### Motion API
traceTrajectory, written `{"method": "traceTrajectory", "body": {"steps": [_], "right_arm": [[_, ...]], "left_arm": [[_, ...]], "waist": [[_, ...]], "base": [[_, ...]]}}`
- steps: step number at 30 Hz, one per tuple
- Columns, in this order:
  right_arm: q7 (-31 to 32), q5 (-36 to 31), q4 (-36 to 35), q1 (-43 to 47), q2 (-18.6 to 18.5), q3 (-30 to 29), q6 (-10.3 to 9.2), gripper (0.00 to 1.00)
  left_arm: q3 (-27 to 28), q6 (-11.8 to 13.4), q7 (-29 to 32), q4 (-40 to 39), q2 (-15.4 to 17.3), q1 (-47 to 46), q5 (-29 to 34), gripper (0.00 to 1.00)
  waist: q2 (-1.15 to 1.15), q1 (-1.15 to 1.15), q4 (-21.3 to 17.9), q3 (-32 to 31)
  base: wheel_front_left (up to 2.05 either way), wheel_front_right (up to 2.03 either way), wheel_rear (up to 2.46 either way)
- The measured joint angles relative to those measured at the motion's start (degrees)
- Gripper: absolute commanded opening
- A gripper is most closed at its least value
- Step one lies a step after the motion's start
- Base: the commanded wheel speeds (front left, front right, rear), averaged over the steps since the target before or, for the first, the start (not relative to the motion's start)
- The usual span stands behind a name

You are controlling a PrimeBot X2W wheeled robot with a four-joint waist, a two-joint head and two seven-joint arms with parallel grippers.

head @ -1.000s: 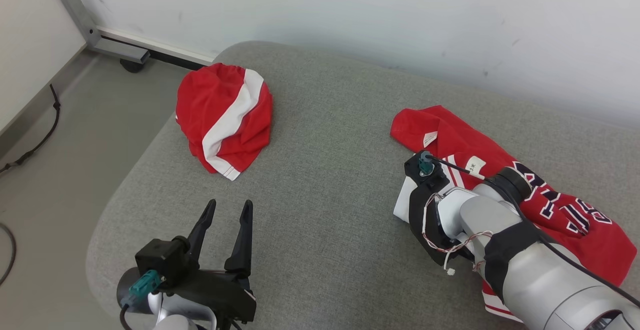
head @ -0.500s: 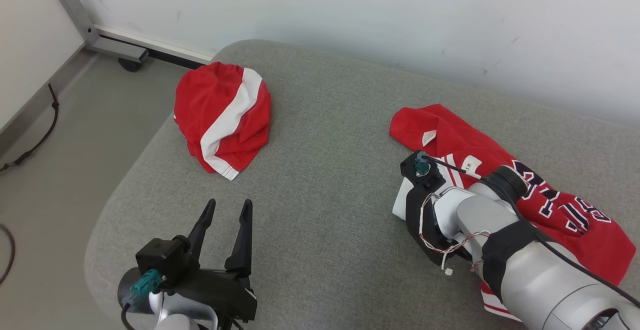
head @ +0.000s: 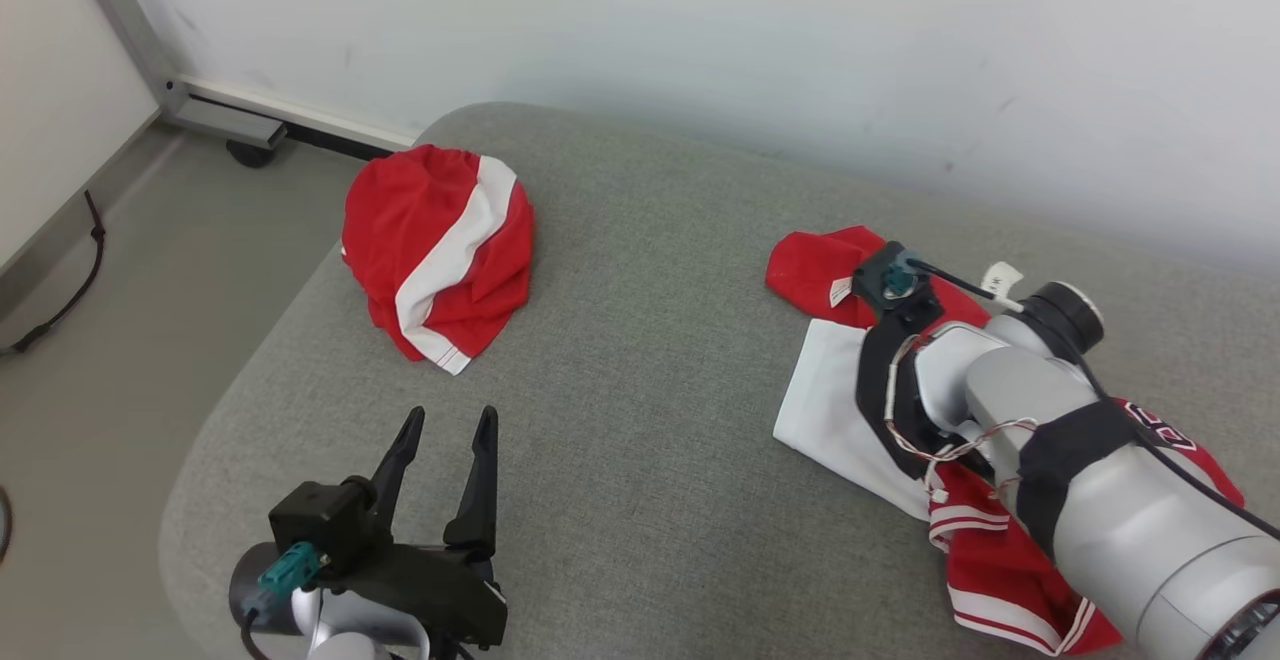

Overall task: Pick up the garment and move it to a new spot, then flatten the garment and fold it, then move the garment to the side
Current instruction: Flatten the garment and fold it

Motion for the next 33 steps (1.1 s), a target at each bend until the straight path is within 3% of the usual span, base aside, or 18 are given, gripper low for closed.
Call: {"method": "traceTrajectory", "body": {"steps": [9, 10, 11, 22, 33], "right_arm": [[-0.74, 2.23, -1.26, 1.84, 0.48, 1.4, 0.01, 0.0], [-0.7, 2.6, -1.2, 2.0, 0.47, 1.37, 0.01, 0.36], [-0.71, 2.85, -1.22, 2.17, 0.36, 1.4, 0.01, 1.0], [-0.97, 6.12, -1.99, 2.53, -0.38, 1.45, 0.01, 1.0], [6.66, 7.22, -0.74, 0.08, 1.65, 4.16, 0.01, 1.0]], "left_arm": [[0.51, -0.01, 0.01, -0.19, 1.3, 1.58, 0.13, 1.0], [0.45, -0.01, 0.0, -0.34, 1.25, 1.58, 0.23, 1.0], [0.36, -0.01, 0.01, -0.37, 1.22, 1.57, 0.34, 1.0], [-1.24, -0.97, 0.01, -0.25, -0.23, 1.09, 0.75, 1.0], [-0.21, -0.94, 0.0, -1.33, -0.63, 1.05, 0.73, 1.0]], "waist": [[0.0, 0.0, -2.52, -1.2], [0.0, 0.0, -2.92, -1.27], [0.0, 0.0, -3.32, -1.34], [0.0, 0.0, -3.04, -1.2], [0.0, 0.0, -0.54, 0.95]], "base": [[0.0, 0.0, 0.0], [0.0, 0.0, 0.0], [0.0, 0.0, 0.0], [0.0, 0.0, 0.0], [0.0, 0.0, 0.0]]}}
